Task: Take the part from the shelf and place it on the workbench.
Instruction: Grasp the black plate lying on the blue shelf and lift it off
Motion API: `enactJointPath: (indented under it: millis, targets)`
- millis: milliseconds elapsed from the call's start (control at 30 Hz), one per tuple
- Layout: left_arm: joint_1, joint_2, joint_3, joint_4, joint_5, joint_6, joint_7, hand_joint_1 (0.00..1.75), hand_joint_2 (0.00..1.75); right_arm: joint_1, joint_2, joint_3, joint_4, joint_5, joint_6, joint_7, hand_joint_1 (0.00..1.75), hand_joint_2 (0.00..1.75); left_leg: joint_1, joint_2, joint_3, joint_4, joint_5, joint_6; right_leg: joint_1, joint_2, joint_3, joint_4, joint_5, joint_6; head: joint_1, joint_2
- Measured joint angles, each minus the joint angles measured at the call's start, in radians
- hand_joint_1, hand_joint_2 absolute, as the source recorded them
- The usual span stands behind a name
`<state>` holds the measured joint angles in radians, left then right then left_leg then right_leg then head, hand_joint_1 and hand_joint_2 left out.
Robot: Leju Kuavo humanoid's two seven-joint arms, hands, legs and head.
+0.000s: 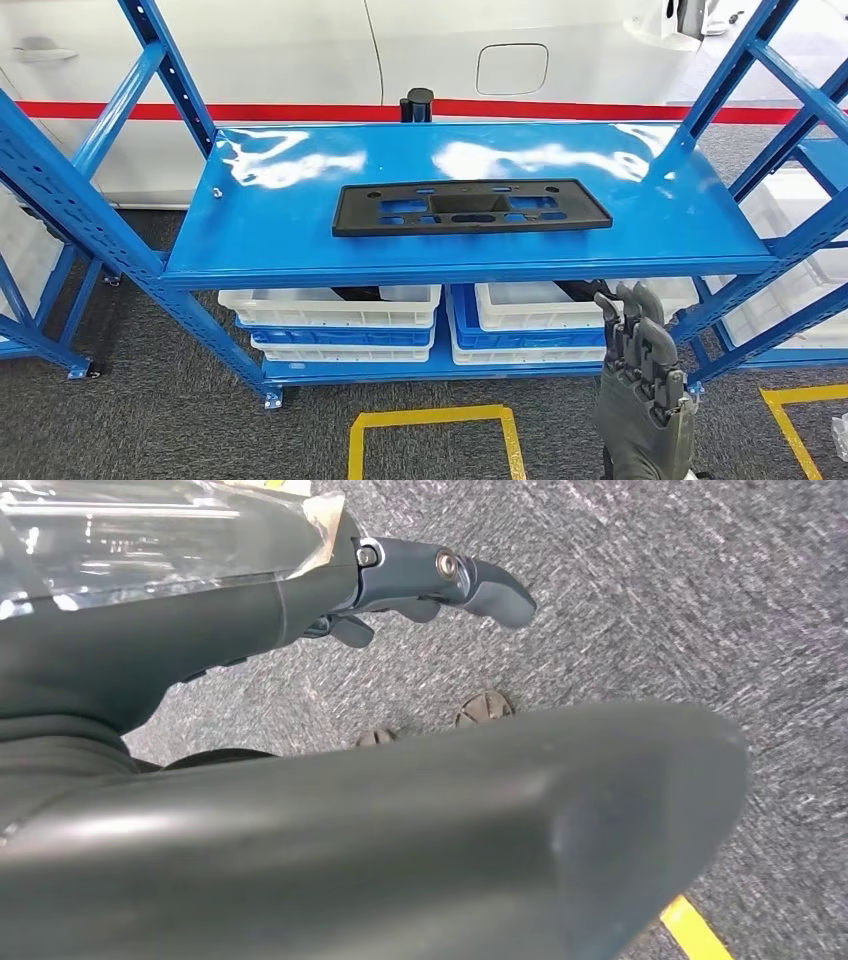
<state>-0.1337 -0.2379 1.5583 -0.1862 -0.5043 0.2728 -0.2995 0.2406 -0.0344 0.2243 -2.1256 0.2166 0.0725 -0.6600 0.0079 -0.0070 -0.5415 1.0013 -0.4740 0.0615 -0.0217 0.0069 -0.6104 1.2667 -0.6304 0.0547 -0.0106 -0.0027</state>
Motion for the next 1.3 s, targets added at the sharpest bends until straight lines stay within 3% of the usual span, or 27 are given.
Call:
enactJointPath:
  millis: [33,67,100,133,167,200,233,300,367,433,500,533,567,600,667,700,767,800,900,967,1067,1133,1167,1233,1300]
  targets:
    - [0.000,0.000,0.000,0.000,0.000,0.000,0.000,0.00,0.00,0.001,0.000,-0.001,0.002,0.000,0.000,0.000,0.00,0.00,0.000,-0.001,0.007,-0.001,-0.007,-0.001,-0.001,0.000,-0.030,0.015,-0.014,0.001,0.000,0.000]
    - [0.001,0.000,0.000,0.000,0.000,0.000,0.000,0.00,0.00,0.001,0.000,-0.002,0.003,0.000,0.000,0.000,0.00,0.00,0.001,-0.002,0.016,-0.001,-0.014,-0.003,-0.003,0.000,-0.044,-0.002,-0.010,0.008,0.000,0.000]
    - [0.001,-0.001,0.000,0.000,0.000,0.000,0.000,0.00,0.00,0.001,0.000,-0.002,0.004,0.000,0.000,0.000,0.00,0.00,0.002,-0.004,0.026,-0.001,-0.022,-0.006,-0.005,-0.001,-0.039,-0.052,0.016,0.020,0.001,0.000]
    - [0.001,-0.001,0.000,0.000,0.000,0.000,0.000,0.00,0.00,0.001,0.000,-0.003,0.005,0.000,0.000,0.000,0.00,0.00,0.003,-0.005,0.034,-0.001,-0.031,-0.010,-0.008,-0.003,-0.025,-0.118,0.059,0.033,0.001,0.000]
    - [0.002,-0.001,0.000,0.000,0.000,0.000,0.000,0.00,0.00,0.001,0.000,-0.003,0.006,0.000,0.000,0.000,0.00,0.00,0.002,-0.005,0.043,0.000,-0.042,-0.016,-0.009,-0.009,-0.010,-0.177,0.100,0.039,0.002,0.000]
    - [0.001,-0.001,0.000,0.000,0.000,0.000,0.000,0.00,0.00,0.001,0.000,-0.003,0.007,0.000,0.000,0.000,0.00,0.00,0.001,-0.005,0.051,-0.001,-0.055,-0.023,-0.008,-0.016,0.004,-0.218,0.127,0.035,0.002,0.000]
    - [0.001,-0.001,0.000,0.000,0.001,0.000,0.000,0.00,0.00,0.001,0.000,-0.003,0.008,0.000,0.000,0.000,0.00,0.00,0.000,-0.003,0.059,-0.002,-0.066,-0.030,-0.005,-0.021,0.013,-0.238,0.140,0.025,0.003,0.000]
    - [0.000,-0.001,0.000,0.000,0.001,0.000,0.000,0.00,0.00,0.001,0.001,-0.003,0.009,0.000,0.000,0.000,0.00,0.00,0.001,0.002,0.081,0.003,-0.075,-0.045,-0.003,-0.020,0.029,-0.241,0.145,-0.007,0.003,0.000]
    - [-0.002,-0.001,0.000,0.000,0.001,0.000,0.000,0.00,0.00,0.001,0.002,-0.004,0.009,0.000,0.000,0.000,0.00,0.00,0.005,0.006,0.082,0.039,-0.082,-0.055,-0.006,-0.014,0.049,-0.244,0.153,-0.031,0.000,0.000]
    - [-0.004,-0.002,0.000,0.001,0.001,0.000,0.000,0.00,0.00,0.002,0.004,-0.004,0.009,0.001,0.000,0.000,0.00,0.00,0.007,0.006,0.025,0.138,-0.116,-0.062,-0.006,-0.014,0.065,-0.245,0.147,-0.049,-0.003,0.000]
    - [-0.002,-0.002,0.000,0.001,0.001,0.000,0.000,0.00,0.00,0.003,0.007,-0.004,0.010,0.008,-0.003,0.000,0.00,0.00,0.008,0.005,-0.069,0.252,-0.168,-0.067,-0.003,-0.011,0.074,-0.245,0.136,-0.056,-0.004,0.000]
    - [-0.001,-0.002,0.000,0.001,0.001,0.000,0.001,0.00,0.00,0.005,0.008,-0.005,0.011,0.013,-0.006,0.000,0.00,0.00,0.008,0.004,-0.103,0.275,-0.183,-0.068,-0.002,-0.010,0.081,-0.245,0.129,-0.057,-0.004,0.000]
    - [0.000,-0.002,0.000,0.001,0.001,-0.001,0.001,0.00,0.00,0.007,0.009,-0.005,0.012,0.018,-0.009,0.000,0.00,0.00,0.008,0.004,-0.122,0.272,-0.182,-0.067,-0.001,-0.008,0.088,-0.245,0.121,-0.056,-0.004,0.000]
    - [0.001,-0.002,0.000,0.001,0.001,-0.001,0.002,0.00,0.00,0.009,0.010,-0.005,0.013,0.023,-0.012,0.000,0.00,0.00,0.007,0.005,-0.123,0.230,-0.153,-0.063,0.000,-0.007,0.098,-0.245,0.113,-0.054,-0.004,0.000]
    - [0.002,0.000,0.000,0.001,0.001,-0.002,0.002,0.00,0.00,0.011,0.013,-0.006,0.014,0.029,-0.017,0.000,0.00,0.00,0.002,0.004,-0.103,0.124,-0.059,-0.049,0.000,-0.006,0.115,-0.245,0.097,-0.049,-0.003,0.000]
    - [0.003,0.001,0.000,0.000,0.002,-0.002,0.003,0.00,0.00,0.013,0.015,-0.007,0.015,0.032,-0.020,0.000,0.00,0.00,-0.003,0.004,-0.094,0.082,-0.026,-0.041,0.001,-0.004,0.122,-0.246,0.088,-0.044,-0.003,0.000]
    - [0.004,0.002,0.000,0.001,0.005,0.002,0.003,0.00,0.00,0.016,0.021,-0.008,0.018,0.038,-0.027,0.000,0.00,0.00,-0.015,-0.001,-0.085,0.055,-0.015,-0.027,0.003,-0.002,0.136,-0.250,0.075,-0.032,-0.002,0.000]
    - [0.005,0.002,0.000,0.001,0.007,0.004,0.003,0.00,0.00,0.018,0.023,-0.009,0.019,0.040,-0.030,0.000,0.00,0.00,-0.018,-0.004,-0.082,0.050,-0.028,-0.023,0.004,0.000,0.144,-0.248,0.074,-0.025,-0.003,0.000]
    - [0.006,0.001,0.001,0.000,0.013,0.008,0.002,0.00,0.00,0.022,0.027,-0.014,0.020,0.047,-0.039,0.000,0.00,0.00,-0.012,-0.005,-0.038,0.022,-0.003,-0.005,0.008,0.000,0.156,-0.217,0.078,-0.011,-0.001,0.000]
    - [0.006,0.000,0.001,0.000,0.019,0.009,0.002,0.00,0.00,0.023,0.030,-0.020,0.021,0.059,-0.048,0.000,0.00,0.00,-0.007,-0.001,-0.009,0.013,0.004,0.001,0.009,-0.001,0.117,-0.144,0.070,-0.011,0.002,0.000]
    - [0.004,-0.002,0.001,0.001,0.031,0.009,0.002,0.00,0.00,0.029,0.038,-0.034,0.027,0.086,-0.067,0.000,0.00,0.00,-0.007,-0.004,0.006,0.012,-0.017,0.004,0.008,-0.001,-0.001,-0.007,0.021,-0.017,0.006,0.000]
    - [0.006,-0.003,0.001,0.001,0.035,0.009,0.002,0.00,0.00,0.034,0.045,-0.043,0.031,0.104,-0.077,0.000,0.00,0.00,-0.006,-0.008,0.025,0.012,-0.036,0.001,0.007,-0.001,-0.047,-0.008,0.005,-0.009,0.007,0.000]
    - [0.006,-0.003,0.001,0.001,0.035,0.009,0.002,0.00,0.00,0.035,0.049,-0.048,0.033,0.114,-0.081,0.000,0.00,0.00,-0.006,-0.011,0.038,0.012,-0.047,-0.001,0.005,-0.001,-0.049,-0.052,0.025,0.000,0.007,0.000]
    - [0.007,-0.003,0.001,0.001,0.036,0.011,0.002,0.00,0.00,0.036,0.056,-0.058,0.037,0.134,-0.091,0.000,0.00,0.00,-0.006,-0.014,0.058,0.013,-0.066,-0.009,0.003,-0.003,-0.029,-0.163,0.115,0.021,0.008,0.000]
    - [0.007,-0.003,0.000,0.000,0.034,0.026,0.008,0.00,0.00,0.037,0.064,-0.067,0.042,0.173,-0.116,0.000,0.00,0.00,-0.009,-0.014,0.068,0.014,-0.082,-0.020,0.006,-0.005,-0.014,-0.215,0.179,0.010,0.008,0.000]
